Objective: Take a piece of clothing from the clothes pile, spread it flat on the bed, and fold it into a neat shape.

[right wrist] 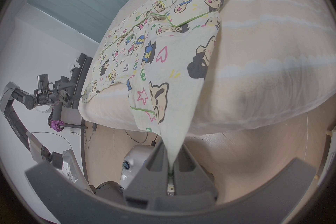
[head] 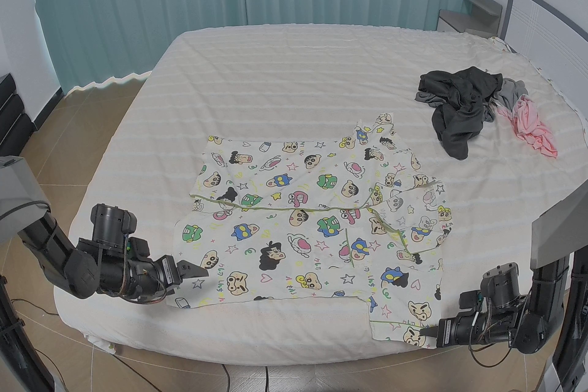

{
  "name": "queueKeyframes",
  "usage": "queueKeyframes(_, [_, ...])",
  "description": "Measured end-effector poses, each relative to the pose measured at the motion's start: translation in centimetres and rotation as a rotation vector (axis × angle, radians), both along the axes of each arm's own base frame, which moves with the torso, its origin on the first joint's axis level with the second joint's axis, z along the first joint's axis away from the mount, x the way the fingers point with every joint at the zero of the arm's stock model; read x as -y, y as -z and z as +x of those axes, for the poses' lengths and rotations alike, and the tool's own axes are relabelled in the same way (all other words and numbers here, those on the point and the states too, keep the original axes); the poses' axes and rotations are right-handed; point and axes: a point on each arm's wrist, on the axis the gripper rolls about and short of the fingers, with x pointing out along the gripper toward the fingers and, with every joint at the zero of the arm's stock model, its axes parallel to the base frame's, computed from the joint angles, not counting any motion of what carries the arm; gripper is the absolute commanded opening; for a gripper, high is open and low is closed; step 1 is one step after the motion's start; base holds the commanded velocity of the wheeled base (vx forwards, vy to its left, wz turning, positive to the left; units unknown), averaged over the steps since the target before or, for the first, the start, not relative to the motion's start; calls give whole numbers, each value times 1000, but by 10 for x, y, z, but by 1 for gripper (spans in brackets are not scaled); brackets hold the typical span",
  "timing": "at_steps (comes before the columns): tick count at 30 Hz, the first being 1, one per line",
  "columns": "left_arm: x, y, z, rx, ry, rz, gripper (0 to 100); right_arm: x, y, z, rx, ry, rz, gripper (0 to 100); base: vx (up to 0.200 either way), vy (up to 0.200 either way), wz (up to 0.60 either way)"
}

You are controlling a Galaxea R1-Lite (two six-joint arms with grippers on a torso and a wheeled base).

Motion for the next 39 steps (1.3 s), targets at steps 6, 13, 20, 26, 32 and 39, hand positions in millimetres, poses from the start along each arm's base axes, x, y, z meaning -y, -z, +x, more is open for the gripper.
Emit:
queueKeyframes(6, [-4, 12, -19, -100, 10, 5, 100, -1, 0, 0, -1, -6, 0, 0, 0, 0, 0])
queueKeyframes(13, [-6, -4, -27, -111, 6, 3, 100, -1, 1, 0, 1, -7, 0, 0, 0, 0, 0])
queueKeyframes(20, [-21, -14, 3, 15, 40, 37, 100, -3, 1, 0, 2, -11, -1, 0, 0, 0, 0])
queueKeyframes(26, [-40, 6, 13, 39, 146, 99, 100, -4, 1, 0, 2, -1, 12, 0, 0, 0, 0])
queueKeyframes(32, [-47, 21, 22, 15, 143, 92, 100, -4, 1, 1, 6, 4, 14, 0, 0, 0, 0])
queueKeyframes(39, [-43, 28, 31, 9, 155, 88, 100, -4, 1, 1, 8, 4, 14, 0, 0, 0, 0])
